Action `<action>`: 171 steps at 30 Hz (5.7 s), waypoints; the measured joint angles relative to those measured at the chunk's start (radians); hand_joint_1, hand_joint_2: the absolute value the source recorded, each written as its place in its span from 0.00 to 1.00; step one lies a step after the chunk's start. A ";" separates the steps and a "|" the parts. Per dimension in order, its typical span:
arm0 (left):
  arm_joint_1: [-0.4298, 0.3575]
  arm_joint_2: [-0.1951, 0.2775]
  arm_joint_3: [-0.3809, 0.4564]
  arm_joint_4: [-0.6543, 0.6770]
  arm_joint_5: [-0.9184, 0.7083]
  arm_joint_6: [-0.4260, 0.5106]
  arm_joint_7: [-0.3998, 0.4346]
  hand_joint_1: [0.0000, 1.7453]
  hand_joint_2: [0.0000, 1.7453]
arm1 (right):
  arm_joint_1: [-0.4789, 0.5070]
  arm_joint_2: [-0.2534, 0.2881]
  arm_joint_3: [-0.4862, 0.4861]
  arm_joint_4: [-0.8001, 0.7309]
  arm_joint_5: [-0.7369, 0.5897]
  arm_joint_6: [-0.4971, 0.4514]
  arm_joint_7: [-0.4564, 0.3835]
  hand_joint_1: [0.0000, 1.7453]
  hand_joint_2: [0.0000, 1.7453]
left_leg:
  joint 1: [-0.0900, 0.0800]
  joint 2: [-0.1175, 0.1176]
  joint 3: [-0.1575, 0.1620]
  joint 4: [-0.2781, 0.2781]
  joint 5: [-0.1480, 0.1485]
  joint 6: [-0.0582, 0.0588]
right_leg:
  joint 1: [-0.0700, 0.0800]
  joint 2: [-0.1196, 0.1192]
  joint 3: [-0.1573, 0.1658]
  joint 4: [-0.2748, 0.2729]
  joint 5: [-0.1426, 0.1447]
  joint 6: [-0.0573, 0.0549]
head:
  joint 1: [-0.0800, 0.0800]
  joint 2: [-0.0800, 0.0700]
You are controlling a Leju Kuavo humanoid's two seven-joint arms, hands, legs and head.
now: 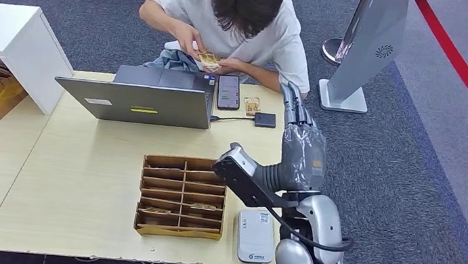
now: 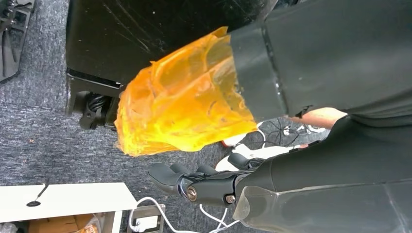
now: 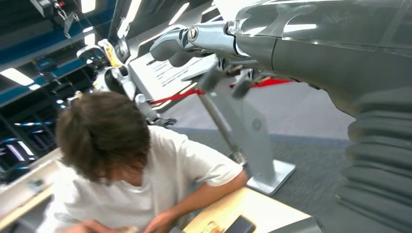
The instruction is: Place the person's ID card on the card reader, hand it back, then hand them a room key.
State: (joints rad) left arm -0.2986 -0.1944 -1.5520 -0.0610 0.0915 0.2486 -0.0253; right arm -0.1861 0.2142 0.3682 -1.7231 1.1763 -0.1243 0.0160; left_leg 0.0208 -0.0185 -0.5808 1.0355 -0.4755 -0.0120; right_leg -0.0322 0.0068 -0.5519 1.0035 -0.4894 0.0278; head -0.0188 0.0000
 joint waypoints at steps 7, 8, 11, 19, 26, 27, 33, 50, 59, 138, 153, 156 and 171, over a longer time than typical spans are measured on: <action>0.003 0.006 0.000 0.000 0.030 0.015 0.012 0.00 0.00 | 0.086 0.000 0.009 -0.107 -0.206 -0.011 -0.078 0.00 0.00 | 0.000 0.000 0.000 0.000 0.000 0.000 | 0.000 0.000 0.000 0.000 0.000 0.000 | 0.000 0.000; 0.004 0.007 0.000 0.000 0.036 0.018 0.012 0.00 0.00 | 0.101 0.000 0.009 -0.125 -0.241 -0.010 -0.089 0.00 0.00 | 0.000 0.000 0.000 0.000 0.000 0.000 | 0.000 0.000 0.000 0.000 0.000 0.000 | 0.000 0.000; 0.009 0.008 0.000 0.000 0.059 0.030 0.011 0.00 0.00 | 0.147 -0.001 0.010 -0.176 -0.337 0.000 -0.120 0.00 0.00 | 0.000 0.000 -0.001 0.000 0.000 0.000 | 0.000 0.000 0.000 0.000 0.000 0.000 | 0.000 0.000; 0.026 0.011 0.000 0.004 0.140 0.069 -0.009 0.00 0.00 | 0.258 -0.008 0.007 -0.273 -0.539 0.055 -0.201 0.00 0.00 | 0.000 0.000 -0.001 0.000 0.000 0.000 | 0.000 0.000 -0.001 0.000 0.000 0.000 | 0.000 0.000; 0.038 0.010 0.000 0.020 0.196 0.092 -0.023 0.00 0.00 | 0.334 -0.010 0.000 -0.321 -0.670 0.119 -0.240 0.00 0.00 | 0.000 0.000 -0.001 0.000 0.000 0.000 | 0.000 0.000 -0.001 0.000 0.000 0.000 | 0.000 0.000; 0.039 0.011 0.000 0.022 0.202 0.094 -0.023 0.00 0.00 | 0.343 -0.010 -0.001 -0.324 -0.679 0.125 -0.242 0.00 0.00 | 0.000 0.000 -0.001 0.000 0.000 0.000 | 0.000 0.000 -0.001 0.000 0.000 0.000 | 0.000 0.000; 0.043 0.010 0.000 0.028 0.211 0.096 -0.023 0.00 0.00 | 0.368 -0.010 -0.007 -0.335 -0.694 0.136 -0.246 0.00 0.00 | 0.000 0.000 -0.001 0.000 0.000 0.000 | 0.000 0.000 -0.001 0.000 0.000 0.000 | 0.000 0.000; 0.049 0.010 0.000 0.035 0.229 0.105 -0.010 0.00 0.00 | 0.406 -0.019 -0.009 -0.352 -0.496 0.115 -0.226 0.00 0.00 | 0.000 0.000 -0.001 0.000 0.000 0.000 | 0.000 0.000 -0.001 0.000 -0.001 0.000 | 0.000 0.000; 0.049 0.011 0.000 0.035 0.229 0.105 -0.003 0.00 0.00 | 0.419 -0.029 0.003 -0.363 -0.381 0.101 -0.212 0.00 0.75 | 0.000 0.000 -0.001 0.000 0.000 0.000 | 0.000 0.000 -0.001 0.000 -0.001 0.000 | 0.000 0.000; 0.016 0.012 0.000 0.014 0.068 0.029 0.029 0.00 0.00 | 0.105 -0.101 0.282 0.342 0.177 0.050 -0.035 0.03 1.00 | 0.000 0.000 -0.001 0.000 0.000 0.000 | 0.000 0.000 -0.001 0.000 0.000 0.000 | 0.000 0.000; 0.016 0.012 0.000 0.014 0.065 0.028 0.029 0.00 0.00 | 0.103 -0.101 0.282 0.360 0.176 0.050 -0.030 0.05 1.00 | 0.000 0.000 -0.001 0.000 0.000 0.000 | 0.000 0.000 -0.001 0.000 0.000 0.000 | 0.000 0.000; 0.016 0.012 0.000 0.014 0.063 0.027 0.029 0.00 0.00 | 0.103 -0.101 0.281 0.360 0.176 0.050 -0.028 0.06 1.00 | 0.000 0.000 -0.001 0.000 0.000 0.000 | 0.000 0.000 -0.001 0.000 0.000 0.000 | 0.000 0.000; 0.016 0.012 0.000 0.011 0.052 0.020 0.029 0.00 0.00 | 0.102 -0.099 0.277 0.369 0.175 0.044 -0.013 0.09 1.00 | 0.000 0.000 -0.001 0.000 0.000 0.000 | 0.000 0.000 -0.001 0.000 0.000 0.000 | 0.000 0.000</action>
State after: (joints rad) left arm -0.2827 -0.1827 -1.5522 -0.0501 0.1434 0.2689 0.0035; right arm -0.0837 0.1148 0.6453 -1.3543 1.3509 -0.0806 0.0027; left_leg 0.0209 -0.0182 -0.5818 1.0351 -0.4756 -0.0120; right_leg -0.0322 0.0069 -0.5528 1.0034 -0.4898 0.0278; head -0.0187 0.0000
